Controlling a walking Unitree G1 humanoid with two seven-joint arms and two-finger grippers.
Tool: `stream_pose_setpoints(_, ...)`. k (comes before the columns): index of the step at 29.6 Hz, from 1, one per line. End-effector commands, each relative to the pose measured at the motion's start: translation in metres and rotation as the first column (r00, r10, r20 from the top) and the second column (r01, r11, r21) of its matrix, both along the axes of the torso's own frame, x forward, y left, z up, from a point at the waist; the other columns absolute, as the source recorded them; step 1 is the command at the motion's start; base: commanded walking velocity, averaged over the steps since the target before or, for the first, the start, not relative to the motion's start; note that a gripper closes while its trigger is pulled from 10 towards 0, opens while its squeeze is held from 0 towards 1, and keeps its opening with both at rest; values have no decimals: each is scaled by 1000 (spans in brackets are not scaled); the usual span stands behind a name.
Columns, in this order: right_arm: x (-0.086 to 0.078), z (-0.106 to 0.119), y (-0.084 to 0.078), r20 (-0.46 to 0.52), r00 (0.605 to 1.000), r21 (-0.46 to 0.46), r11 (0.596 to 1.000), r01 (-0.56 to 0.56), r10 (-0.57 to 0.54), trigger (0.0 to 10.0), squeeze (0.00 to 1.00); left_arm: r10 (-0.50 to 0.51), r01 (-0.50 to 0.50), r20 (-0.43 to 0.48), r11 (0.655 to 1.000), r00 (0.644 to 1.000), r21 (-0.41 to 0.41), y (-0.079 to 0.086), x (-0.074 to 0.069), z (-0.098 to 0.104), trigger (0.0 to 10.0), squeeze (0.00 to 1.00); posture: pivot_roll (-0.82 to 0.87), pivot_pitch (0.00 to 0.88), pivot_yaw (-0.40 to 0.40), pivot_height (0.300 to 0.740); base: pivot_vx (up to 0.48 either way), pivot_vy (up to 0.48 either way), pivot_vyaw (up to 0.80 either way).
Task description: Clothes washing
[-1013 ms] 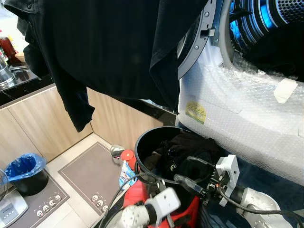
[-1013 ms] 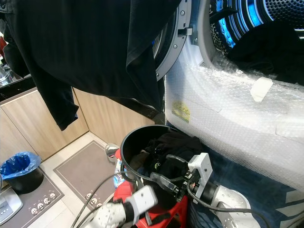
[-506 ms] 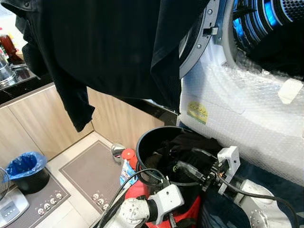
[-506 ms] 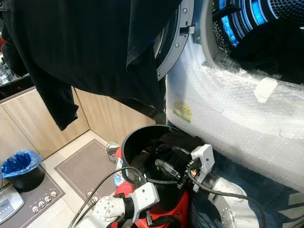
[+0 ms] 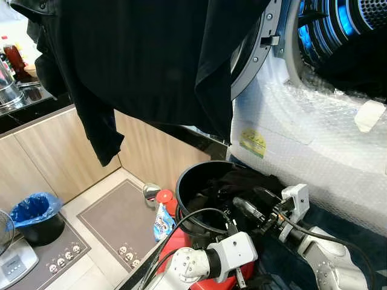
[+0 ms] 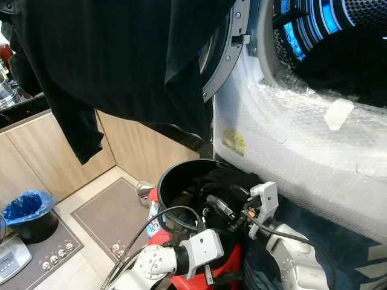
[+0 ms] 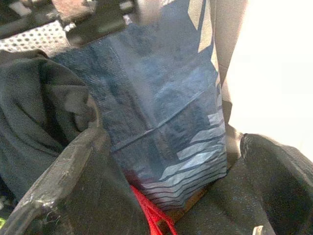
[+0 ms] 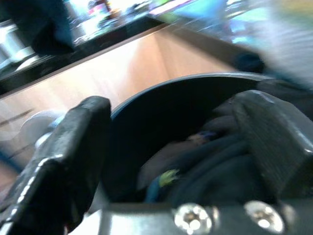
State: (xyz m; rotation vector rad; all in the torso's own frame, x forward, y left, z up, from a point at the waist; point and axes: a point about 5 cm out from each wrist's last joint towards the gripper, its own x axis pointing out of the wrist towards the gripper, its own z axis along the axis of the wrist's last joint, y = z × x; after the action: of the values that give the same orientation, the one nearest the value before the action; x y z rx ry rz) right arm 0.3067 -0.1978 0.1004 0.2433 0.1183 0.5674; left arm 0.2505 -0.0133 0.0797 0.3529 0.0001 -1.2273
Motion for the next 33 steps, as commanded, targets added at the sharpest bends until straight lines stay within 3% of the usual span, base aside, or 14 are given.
stream_pose_setpoints(1, 5, 4, -12, 15, 996, 8, 996, 92, -92, 10000, 0, 23, -22, 15, 1000, 1000, -12, 5, 3, 6, 10000, 0, -128, 0, 91, 740, 0, 0, 0)
stream_pose_setpoints(2, 8, 5, -23, 12, 987, 25, 987, 159, -159, 10000, 0, 54, -53, 28, 998, 998, -22, 9, 5, 10, 10000, 0, -127, 1, 94, 740, 0, 0, 0)
stream_pose_setpoints(3, 8, 5, -23, 12, 987, 25, 987, 159, -159, 10000, 0, 54, -53, 28, 998, 998, -22, 9, 5, 10, 10000, 0, -127, 1, 94, 740, 0, 0, 0)
stream_pose_setpoints(5, 9, 3, -36, 5, 974, 12, 974, 225, -226, 10000, 0, 158, -153, 101, 987, 982, -51, 20, 11, 20, 10000, 0, -124, 12, 102, 740, 0, 0, 0)
stream_pose_setpoints(11, 10, -1, -47, -7, 957, -8, 957, 289, -289, 10000, 0, 333, -319, 127, 941, 934, -116, 43, 13, 34, 10000, 0, -113, 26, 104, 740, 0, 0, 0)
stream_pose_setpoints(13, 11, -2, -47, -4, 955, -8, 955, 296, -296, 10000, 0, 347, -333, 136, 936, 928, -117, 46, 12, 36, 10000, 0, -112, 30, 103, 740, 0, 0, 0)
stream_pose_setpoints(16, 13, -1, -46, 3, 958, -20, 958, 285, -285, 10000, 0, 460, -435, 112, 879, 881, -196, 64, 9, 45, 10000, 0, -109, 33, 98, 740, 0, 0, 0)
stream_pose_setpoints(19, 14, -1, -46, 10, 961, -38, 960, 278, -278, 10000, 0, 469, -444, 76, 869, 880, -218, 74, 3, 44, 10000, 0, -104, 35, 87, 740, 0, 0, 0)
stream_pose_setpoints(20, 14, -1, -44, 17, 964, -61, 962, 267, -267, 10000, 0, 456, -440, 24, 870, 890, -221, 82, -3, 41, 10000, 0, -104, 35, 87, 740, 0, 0, 0)
stream_pose_setpoints(22, 15, -1, -44, 22, 966, -76, 963, 259, -258, 10000, 0, 429, -415, 8, 880, 903, -230, 87, -10, 41, 10000, 0, -101, 36, 80, 740, 0, 0, 0)
stream_pose_setpoints(26, 15, -1, -43, 29, 970, -95, 966, 241, -240, 10000, 0, 394, -383, -1, 892, 919, -241, 98, -26, 45, 10000, 0, -91, 40, 68, 740, 0, 0, 0)
stream_pose_setpoints(31, 17, 2, -44, 47, 972, -125, 964, 233, -229, 10000, 0, 405, -400, -27, 887, 914, -231, 115, -37, 43, 10000, 0, -75, 46, 56, 740, 0, 0, 0)
stream_pose_setpoints(33, 17, 2, -43, 55, 976, -143, 966, 215, -209, 10000, 0, 385, -375, 9, 903, 923, -212, 122, -46, 45, 10000, 0, -71, 45, 54, 740, 0, 0, 0)
